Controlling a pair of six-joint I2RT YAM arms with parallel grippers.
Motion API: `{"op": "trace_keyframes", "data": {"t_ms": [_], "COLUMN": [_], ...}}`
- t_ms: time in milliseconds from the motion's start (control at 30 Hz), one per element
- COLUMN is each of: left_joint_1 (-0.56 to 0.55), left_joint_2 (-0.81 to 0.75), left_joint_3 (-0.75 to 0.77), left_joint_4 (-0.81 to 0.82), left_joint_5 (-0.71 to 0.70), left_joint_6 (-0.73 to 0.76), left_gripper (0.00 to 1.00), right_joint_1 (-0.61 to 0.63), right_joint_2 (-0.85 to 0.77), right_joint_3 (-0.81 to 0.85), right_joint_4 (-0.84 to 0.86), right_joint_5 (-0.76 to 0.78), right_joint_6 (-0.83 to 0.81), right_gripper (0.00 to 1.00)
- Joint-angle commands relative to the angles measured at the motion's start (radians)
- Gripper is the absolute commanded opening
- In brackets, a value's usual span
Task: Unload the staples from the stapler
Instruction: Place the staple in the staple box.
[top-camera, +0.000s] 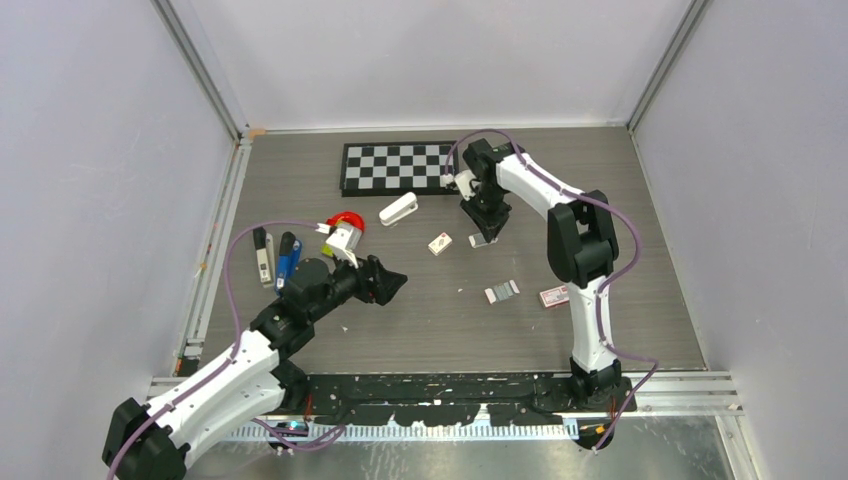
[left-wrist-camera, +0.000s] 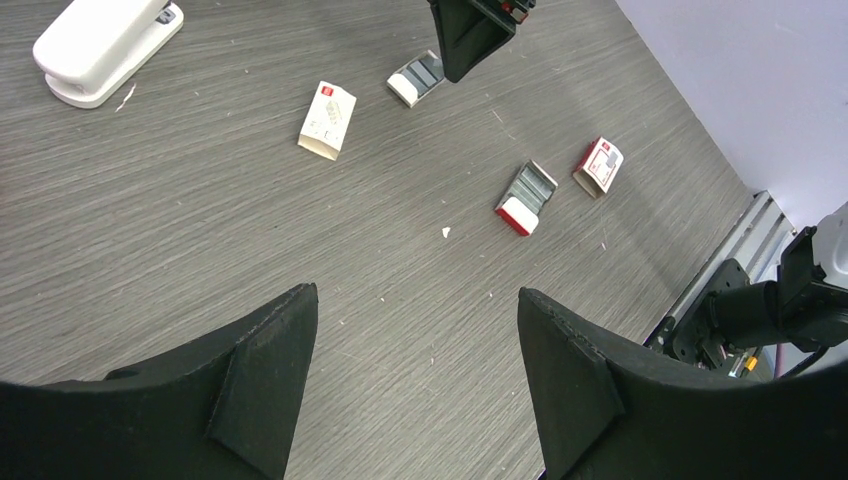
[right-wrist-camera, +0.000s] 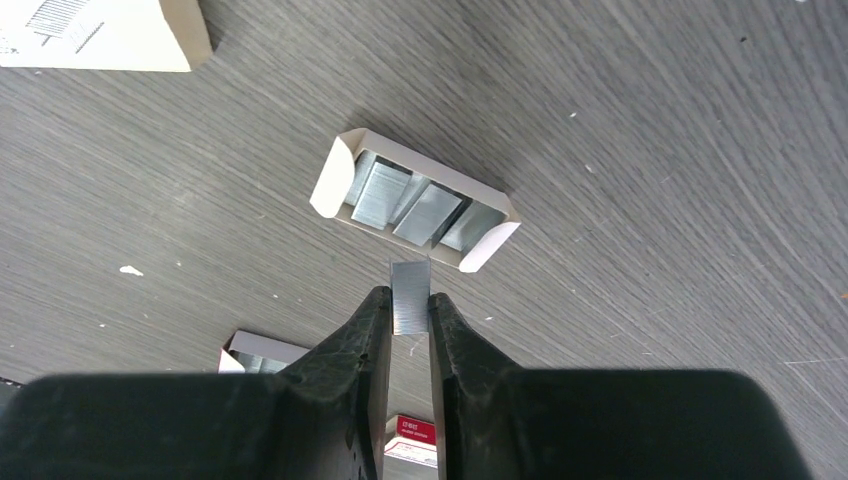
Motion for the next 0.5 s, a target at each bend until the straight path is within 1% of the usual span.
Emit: {"op": "trace_keyframes", "data": {"t_ms": [0, 467], "left_joint_1": [0.003, 0.003], "left_joint_2": [-0.017, -0.028], "left_joint_3": [-0.004, -0.009], "left_joint_4": [0.028, 0.025], "left_joint_5": [-0.013, -0.021], "left_joint_6": [0.024, 0.025], "left_gripper": [0.74, 0.74], "right_joint_1": [-0.003, -0.009], "right_joint_2": [0.011, 0.037], "right_joint_3": [0.043, 0.059], "right_joint_4": [-0.01, -0.009], "right_joint_5": [0.039, 0.061], "right_joint_6": [0.0, 0.013], "right_gripper": [0.23, 0.23]}}
